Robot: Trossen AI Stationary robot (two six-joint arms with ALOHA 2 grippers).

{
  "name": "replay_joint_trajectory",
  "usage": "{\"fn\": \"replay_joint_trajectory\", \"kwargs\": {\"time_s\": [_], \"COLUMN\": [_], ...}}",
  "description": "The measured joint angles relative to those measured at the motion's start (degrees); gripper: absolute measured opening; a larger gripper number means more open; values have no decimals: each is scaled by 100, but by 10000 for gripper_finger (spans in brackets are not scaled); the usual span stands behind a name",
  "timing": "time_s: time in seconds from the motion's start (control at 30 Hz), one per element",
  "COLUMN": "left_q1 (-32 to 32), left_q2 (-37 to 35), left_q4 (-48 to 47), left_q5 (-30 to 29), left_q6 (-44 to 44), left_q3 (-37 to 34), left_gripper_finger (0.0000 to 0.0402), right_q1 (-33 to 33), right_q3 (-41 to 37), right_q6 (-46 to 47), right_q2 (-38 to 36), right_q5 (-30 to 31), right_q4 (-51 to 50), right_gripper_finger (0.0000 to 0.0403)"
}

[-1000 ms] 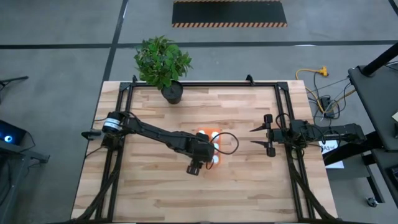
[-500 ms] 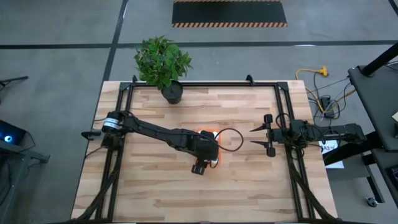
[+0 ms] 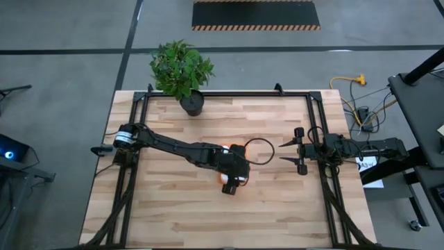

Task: Pick and place pill bottles into a basket
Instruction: Return to Home Position

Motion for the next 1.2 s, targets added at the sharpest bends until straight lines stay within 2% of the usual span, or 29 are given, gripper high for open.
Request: {"fn": "replay_joint_trajectory", "kwargs": {"time_s": [0.3, 0.57, 0.7, 1.0, 1.2], "left_q1": [311, 558, 703, 913, 909], "left_q2": [-57, -582, -1177, -3378, -4391], "left_q4": [-83, 507, 987, 3280, 3858], "left_q5": [1, 41, 39, 22, 24], "left_q6": [-11, -9, -13, 18, 20], "left_q3": [-71, -858, -1600, -4201, -5328], "left_gripper_finger": [218, 218, 218, 218, 218], "right_q1": [1, 1, 1, -1, 1], "right_q3": [0, 0, 0, 0, -2], "right_q6": [0, -1, -1, -1, -1], "right_q2": [0, 4, 2, 58, 70], "right_q5": [0, 1, -5, 5, 3], "right_q4": [2, -2, -6, 3, 0], "right_gripper_finger": [206, 206, 206, 206, 206]}}
